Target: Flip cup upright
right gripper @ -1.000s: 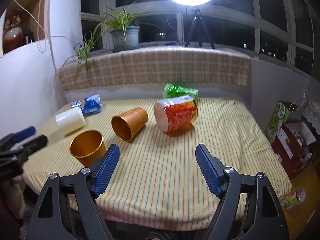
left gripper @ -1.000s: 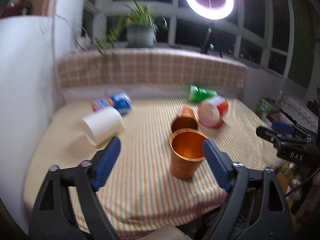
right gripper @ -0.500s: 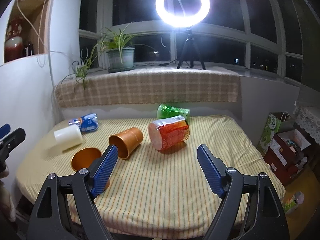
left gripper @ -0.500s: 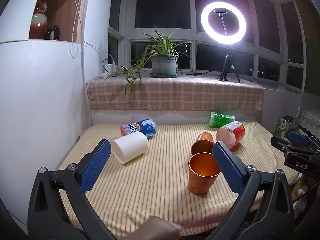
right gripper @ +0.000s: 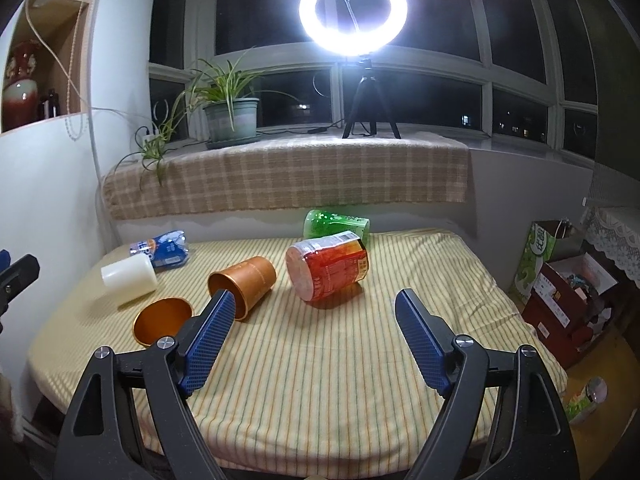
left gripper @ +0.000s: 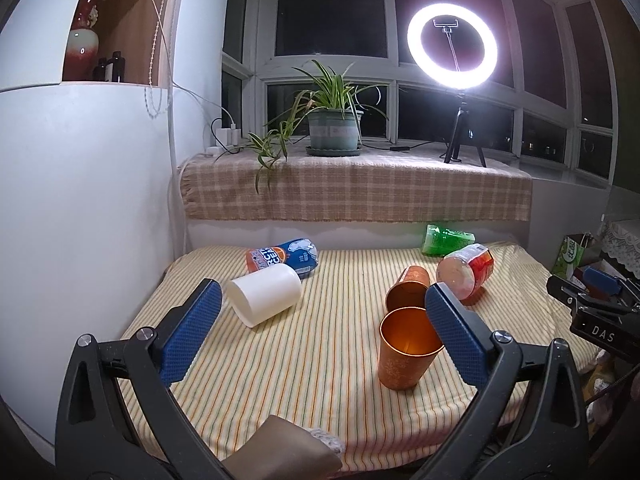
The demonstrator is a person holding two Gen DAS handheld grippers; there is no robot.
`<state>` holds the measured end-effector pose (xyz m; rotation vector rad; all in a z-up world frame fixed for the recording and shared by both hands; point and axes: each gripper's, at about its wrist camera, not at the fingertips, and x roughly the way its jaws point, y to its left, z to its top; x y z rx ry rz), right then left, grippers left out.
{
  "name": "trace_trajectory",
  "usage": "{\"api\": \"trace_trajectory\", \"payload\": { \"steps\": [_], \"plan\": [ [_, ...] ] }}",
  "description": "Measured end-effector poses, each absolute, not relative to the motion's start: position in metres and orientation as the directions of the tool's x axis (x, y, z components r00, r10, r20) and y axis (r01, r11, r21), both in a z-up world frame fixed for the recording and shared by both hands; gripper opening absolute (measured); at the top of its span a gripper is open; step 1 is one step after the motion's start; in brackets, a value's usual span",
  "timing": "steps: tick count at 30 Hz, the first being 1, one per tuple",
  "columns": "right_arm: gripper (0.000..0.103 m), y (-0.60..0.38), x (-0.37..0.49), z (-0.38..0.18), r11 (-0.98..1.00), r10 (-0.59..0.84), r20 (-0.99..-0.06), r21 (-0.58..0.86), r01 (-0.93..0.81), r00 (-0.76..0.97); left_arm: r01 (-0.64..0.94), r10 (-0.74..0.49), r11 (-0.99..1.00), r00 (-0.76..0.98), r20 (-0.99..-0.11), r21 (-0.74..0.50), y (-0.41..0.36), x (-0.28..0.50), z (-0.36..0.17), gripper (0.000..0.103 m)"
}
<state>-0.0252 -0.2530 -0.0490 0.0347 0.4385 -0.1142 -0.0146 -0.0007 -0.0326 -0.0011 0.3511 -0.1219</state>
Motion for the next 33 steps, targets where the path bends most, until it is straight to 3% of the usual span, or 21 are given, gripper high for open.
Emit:
{"api": "trace_trajectory", "payload": {
  "steps": [33],
  "plan": [
    [0.082,-0.2591,-0.0207,-0.0559,0.991,-0.110,-0.444,0.020,0.133,0.889,0.108,-0.103,0.994,0.932,-0.347,-0.005,-0.0046,-0.0163,-0.0295,0.103]
  ]
}}
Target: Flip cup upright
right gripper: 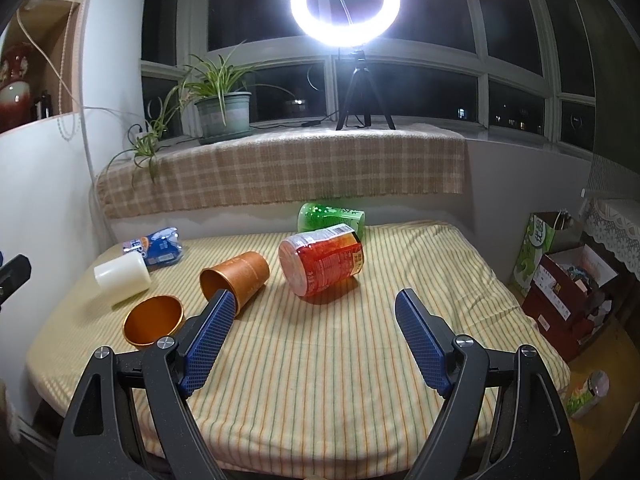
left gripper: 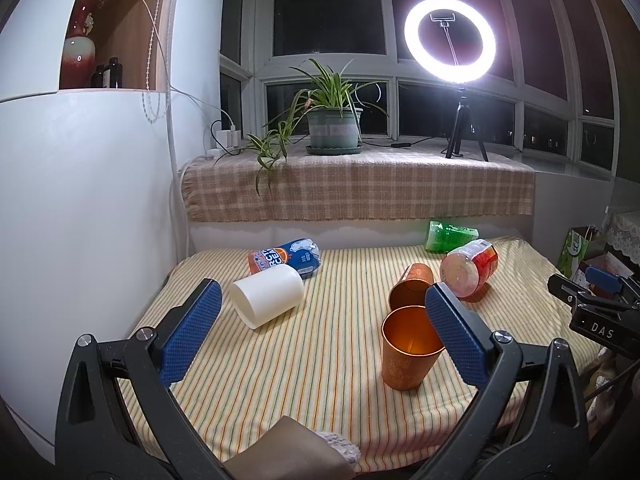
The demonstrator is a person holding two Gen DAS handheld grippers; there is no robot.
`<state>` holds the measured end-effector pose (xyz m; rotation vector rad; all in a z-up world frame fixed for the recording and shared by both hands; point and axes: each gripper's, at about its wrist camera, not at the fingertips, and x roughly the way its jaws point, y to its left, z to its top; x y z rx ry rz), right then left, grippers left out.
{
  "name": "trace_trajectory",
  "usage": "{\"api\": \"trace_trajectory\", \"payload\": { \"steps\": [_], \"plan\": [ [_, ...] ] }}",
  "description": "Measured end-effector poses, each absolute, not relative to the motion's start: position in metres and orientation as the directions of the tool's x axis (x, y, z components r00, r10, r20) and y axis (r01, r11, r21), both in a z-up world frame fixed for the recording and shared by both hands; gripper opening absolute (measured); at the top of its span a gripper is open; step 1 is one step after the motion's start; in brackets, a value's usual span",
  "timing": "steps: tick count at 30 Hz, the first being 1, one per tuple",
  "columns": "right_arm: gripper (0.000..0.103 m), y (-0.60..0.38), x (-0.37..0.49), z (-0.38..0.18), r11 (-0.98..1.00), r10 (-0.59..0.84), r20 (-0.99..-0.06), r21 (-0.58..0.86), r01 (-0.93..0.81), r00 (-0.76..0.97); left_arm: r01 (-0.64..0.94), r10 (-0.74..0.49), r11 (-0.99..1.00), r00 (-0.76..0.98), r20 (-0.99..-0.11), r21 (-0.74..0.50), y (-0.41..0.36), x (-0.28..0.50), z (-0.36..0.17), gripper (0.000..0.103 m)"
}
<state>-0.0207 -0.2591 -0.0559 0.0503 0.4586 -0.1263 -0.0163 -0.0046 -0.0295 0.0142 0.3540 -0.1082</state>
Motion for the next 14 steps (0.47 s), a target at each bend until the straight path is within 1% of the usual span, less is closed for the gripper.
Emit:
{"api": "trace_trajectory", "payload": {
  "steps": [14],
  "plan": [
    [0.082,-0.2600,-0.0196,-0.0599,0.990,-0.114,-0.455,0.019,0.138,0.883,0.109,-0.103,0.994,0.932,-0.347,-0.002,-0.0049,-0.0141,-0.0298,0.103]
  ]
}}
